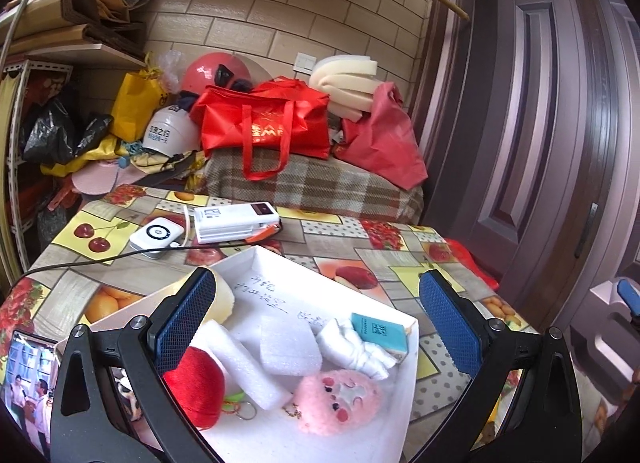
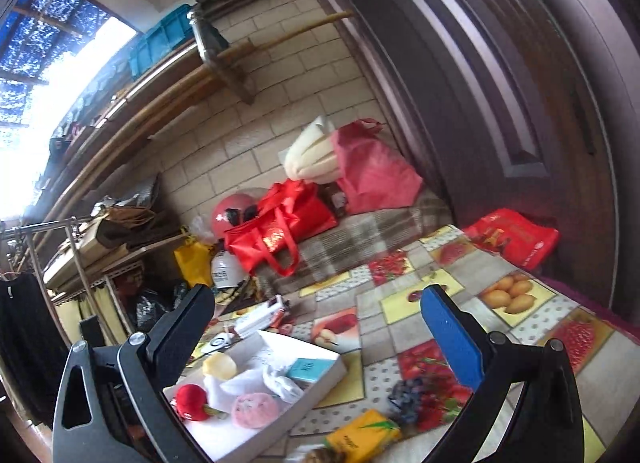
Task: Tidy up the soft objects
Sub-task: 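Move both open tools from the box back to the items on the table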
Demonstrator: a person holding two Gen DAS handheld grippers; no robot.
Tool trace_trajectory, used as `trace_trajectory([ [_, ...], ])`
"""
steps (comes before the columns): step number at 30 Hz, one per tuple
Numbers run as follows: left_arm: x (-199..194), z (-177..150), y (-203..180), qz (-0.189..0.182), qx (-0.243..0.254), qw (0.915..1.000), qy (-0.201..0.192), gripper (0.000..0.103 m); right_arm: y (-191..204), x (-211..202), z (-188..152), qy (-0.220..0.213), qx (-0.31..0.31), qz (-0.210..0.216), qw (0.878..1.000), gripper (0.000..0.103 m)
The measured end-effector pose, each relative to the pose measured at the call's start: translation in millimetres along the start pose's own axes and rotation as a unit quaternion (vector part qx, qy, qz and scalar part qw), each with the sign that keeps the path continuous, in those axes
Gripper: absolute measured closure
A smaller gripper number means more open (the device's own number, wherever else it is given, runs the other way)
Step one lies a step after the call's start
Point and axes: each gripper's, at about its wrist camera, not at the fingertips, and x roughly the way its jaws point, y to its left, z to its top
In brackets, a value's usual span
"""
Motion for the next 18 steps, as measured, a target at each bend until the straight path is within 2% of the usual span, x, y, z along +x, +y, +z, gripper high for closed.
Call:
trace_trajectory([
  [7,7,-8,-21,-0.019,0.036,0.9989,0.024,0.0,-17,-3,-4,0.011,0.017,-0.03,0.999,0.0],
  [10,12,-14,-34,-0.051,0.052,0.9961,0.05,0.0,-21,-7,-1,0.005,0.016,-0.043,0.999,0.0],
  [13,24,-22,-51,-0.108,0.062,0.9862,0.109,0.0,-27,-12,2,0.0,0.024,-0.049,0.999,0.0],
  [15,30,-32,-70,-0.145,0.083,0.9753,0.145,0.0,-30,-13,3,0.001,0.025,-0.052,0.998,0.0],
  [18,34,-49,-102,-0.193,0.119,0.9536,0.198,0.0,-35,-15,3,0.002,0.025,-0.061,0.998,0.0],
])
